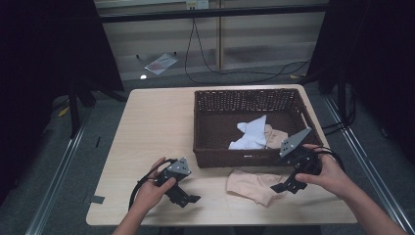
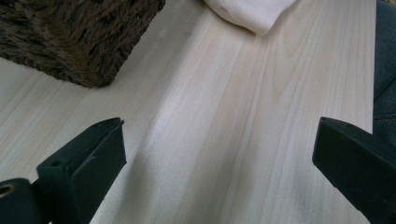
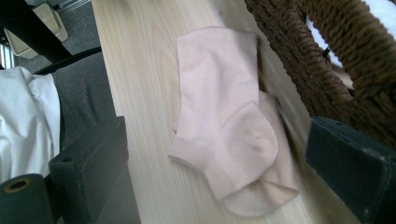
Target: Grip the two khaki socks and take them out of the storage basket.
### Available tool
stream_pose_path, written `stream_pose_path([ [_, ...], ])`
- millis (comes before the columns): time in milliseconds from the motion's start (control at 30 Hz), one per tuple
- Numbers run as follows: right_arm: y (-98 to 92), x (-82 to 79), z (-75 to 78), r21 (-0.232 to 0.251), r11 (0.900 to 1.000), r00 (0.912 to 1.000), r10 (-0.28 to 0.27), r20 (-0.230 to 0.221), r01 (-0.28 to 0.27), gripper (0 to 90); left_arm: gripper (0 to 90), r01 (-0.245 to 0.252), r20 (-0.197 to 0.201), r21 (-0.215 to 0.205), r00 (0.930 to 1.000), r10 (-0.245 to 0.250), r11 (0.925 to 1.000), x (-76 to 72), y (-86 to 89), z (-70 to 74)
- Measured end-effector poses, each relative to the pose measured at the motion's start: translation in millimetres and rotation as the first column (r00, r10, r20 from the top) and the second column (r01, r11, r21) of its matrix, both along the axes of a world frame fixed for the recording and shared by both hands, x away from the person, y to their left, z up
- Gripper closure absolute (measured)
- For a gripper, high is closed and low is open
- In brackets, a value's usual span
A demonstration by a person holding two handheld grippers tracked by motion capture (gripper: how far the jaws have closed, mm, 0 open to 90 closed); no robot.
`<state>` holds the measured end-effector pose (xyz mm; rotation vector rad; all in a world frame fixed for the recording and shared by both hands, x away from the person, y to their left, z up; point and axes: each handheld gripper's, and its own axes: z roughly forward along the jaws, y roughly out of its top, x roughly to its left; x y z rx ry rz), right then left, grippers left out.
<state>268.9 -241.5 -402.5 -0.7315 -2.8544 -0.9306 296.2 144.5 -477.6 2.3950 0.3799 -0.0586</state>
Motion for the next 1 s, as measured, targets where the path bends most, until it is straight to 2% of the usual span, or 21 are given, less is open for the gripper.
stream_pose_path([
  [33,0.0,0.0,0.0,0.0,1.0,1.0,0.0,0.0,0.0,5.6,2.4,-0.012,0.01,-0.01,0.9999,0.012,0.9999,-0.7,-0.6,-1.1],
  [67,-1.5,-1.1,-0.2,0.006,1.0,1.0,0.002,0.006,-0.002,4.7,2.4,-0.005,0.0,0.0,1.0,0.005,1.0,-0.4,-0.2,0.2],
  [100,-2.8,-1.7,-0.4,0.015,1.0,1.0,0.0,0.002,-0.001,4.6,2.4,-0.013,0.006,-0.008,0.9999,0.013,0.9999,-1.0,-0.5,-0.5],
  [200,-7.8,-4.3,-2.9,0.021,1.0,1.0,0.005,-0.004,-0.005,3.7,2.4,0.01,-0.009,0.002,0.9999,-0.01,0.9999,0.7,0.5,0.6],
  [233,-9.2,-4.3,-4.5,0.024,1.0,0.9999,0.012,0.002,-0.012,3.7,2.4,-0.011,0.01,-0.01,0.9999,0.012,0.9999,-0.8,-0.6,-1.1],
  [267,-9.2,-4.3,-4.5,0.024,1.0,0.9999,0.012,0.002,-0.012,3.7,2.4,-0.01,0.006,0.0,0.9999,0.01,0.9999,-0.8,-0.5,-0.3],
  [500,-18.8,-8.8,-9.9,0.032,0.999,0.9999,-0.013,0.001,0.013,3.8,2.4,-0.007,0.011,-0.01,0.9999,0.007,0.9999,-0.4,-0.7,-1.1],
  [700,-28.3,-12.7,-15.7,0.048,0.999,0.9997,-0.026,0.001,0.026,3.7,2.4,0.0,0.011,0.006,0.9999,0.0,1.0,-0.1,-0.6,-0.2],
  [933,-39.4,-18.4,-23.6,0.055,0.997,0.9987,-0.051,0.001,0.051,3.6,2.4,-0.001,0.009,0.003,1.0,0.001,1.0,-0.3,-1.1,-0.4],
  [1000,-41.0,-18.8,-24.7,0.056,0.997,0.9987,-0.051,0.001,0.051,3.6,2.4,0.001,0.01,0.017,0.9999,-0.001,0.9999,-0.2,-0.9,0.5],
])
